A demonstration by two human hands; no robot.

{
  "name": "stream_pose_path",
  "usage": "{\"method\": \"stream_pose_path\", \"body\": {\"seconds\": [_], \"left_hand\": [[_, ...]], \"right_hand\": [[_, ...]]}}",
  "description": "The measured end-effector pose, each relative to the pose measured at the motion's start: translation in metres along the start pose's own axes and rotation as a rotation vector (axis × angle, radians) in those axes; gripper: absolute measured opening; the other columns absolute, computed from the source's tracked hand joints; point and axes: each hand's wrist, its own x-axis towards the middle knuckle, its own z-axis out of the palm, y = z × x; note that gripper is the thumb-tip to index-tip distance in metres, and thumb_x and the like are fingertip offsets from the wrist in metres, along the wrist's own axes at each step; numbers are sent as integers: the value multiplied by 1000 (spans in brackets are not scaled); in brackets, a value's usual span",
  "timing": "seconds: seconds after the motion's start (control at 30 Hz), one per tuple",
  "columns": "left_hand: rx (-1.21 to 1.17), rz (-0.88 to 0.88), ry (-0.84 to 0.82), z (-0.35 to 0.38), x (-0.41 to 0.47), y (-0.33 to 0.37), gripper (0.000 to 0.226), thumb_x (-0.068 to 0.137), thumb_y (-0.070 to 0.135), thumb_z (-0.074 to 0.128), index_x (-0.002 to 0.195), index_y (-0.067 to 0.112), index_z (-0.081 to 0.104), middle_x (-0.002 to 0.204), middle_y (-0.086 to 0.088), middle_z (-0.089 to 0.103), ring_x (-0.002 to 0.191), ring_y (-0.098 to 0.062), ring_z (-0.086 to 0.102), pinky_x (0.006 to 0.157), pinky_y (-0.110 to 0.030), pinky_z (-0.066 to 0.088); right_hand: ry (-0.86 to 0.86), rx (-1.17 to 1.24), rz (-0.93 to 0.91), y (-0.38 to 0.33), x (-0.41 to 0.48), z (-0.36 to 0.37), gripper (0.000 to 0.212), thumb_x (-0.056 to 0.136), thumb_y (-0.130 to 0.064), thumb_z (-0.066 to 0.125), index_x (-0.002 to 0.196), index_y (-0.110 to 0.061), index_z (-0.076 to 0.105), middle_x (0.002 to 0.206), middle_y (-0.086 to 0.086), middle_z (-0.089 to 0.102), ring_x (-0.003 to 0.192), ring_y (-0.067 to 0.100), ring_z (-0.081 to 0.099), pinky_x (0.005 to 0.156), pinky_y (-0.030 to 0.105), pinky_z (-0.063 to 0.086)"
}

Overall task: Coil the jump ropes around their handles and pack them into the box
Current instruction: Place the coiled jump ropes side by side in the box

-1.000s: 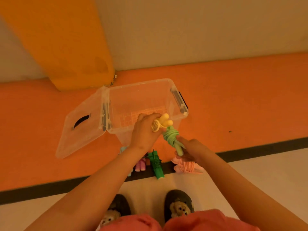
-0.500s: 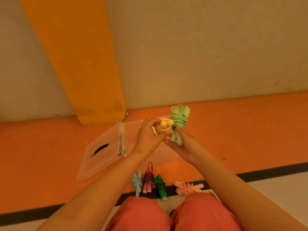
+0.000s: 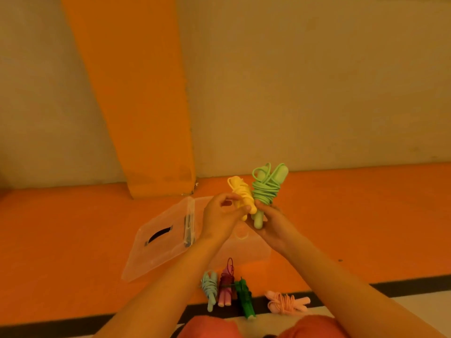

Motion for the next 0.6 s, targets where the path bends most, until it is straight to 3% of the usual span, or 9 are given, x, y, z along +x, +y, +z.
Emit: {"method": "stream_pose_path", "body": {"seconds": [0.07,0.17,0.23,0.33,0.43,0.53,0.6], "left_hand": [[-68,-59,1,-2,9,-8,45,67,7,85,103,14,60,102,5,61,94,-10,57,72,-18,48],[-159,-184,40,-3,32,-24,70,64,6,86,123,14,50,116,-1,55,103,-14,58,73,-22,50],[-196,-273,32,-3,50,-40,67,68,8,85,125,14,50,120,-4,54,106,-18,57,71,-24,51],[-314,-400,-8,-1,76,-71,52,76,15,80,120,19,53,120,-13,60,102,-25,63,72,-32,55],[-398,-495,33,4,100,-104,55,77,15,79,122,15,48,115,-19,63,96,-28,66,66,-34,57],[-432,-535,51,11,122,-141,60,75,9,80,124,12,45,115,-16,64,98,-27,67,68,-34,58],[-414,-541,74,18,133,-173,60,73,2,79,122,13,46,115,-14,63,97,-26,67,69,-37,57]], "right_hand": [[-9,-28,32,4,15,1,56,77,-5,59,133,-8,50,121,17,63,92,26,68,66,38,58],[-21,-60,34,13,46,-1,42,78,-2,57,119,-10,58,99,10,72,82,21,71,61,34,57],[11,-91,25,22,71,-4,34,81,2,58,113,-11,59,95,9,72,83,21,71,63,35,57],[68,-129,75,36,108,-13,66,71,-3,74,131,-5,44,121,17,63,105,33,65,76,46,55],[118,-256,91,50,141,-27,50,81,4,65,124,-5,41,113,13,64,98,28,66,70,43,57],[145,-365,89,66,173,-46,50,83,3,65,126,-2,41,117,17,62,97,28,65,71,43,58],[191,-387,101,82,192,-63,43,82,0,67,118,-6,44,113,18,62,90,27,66,69,42,56]]}}
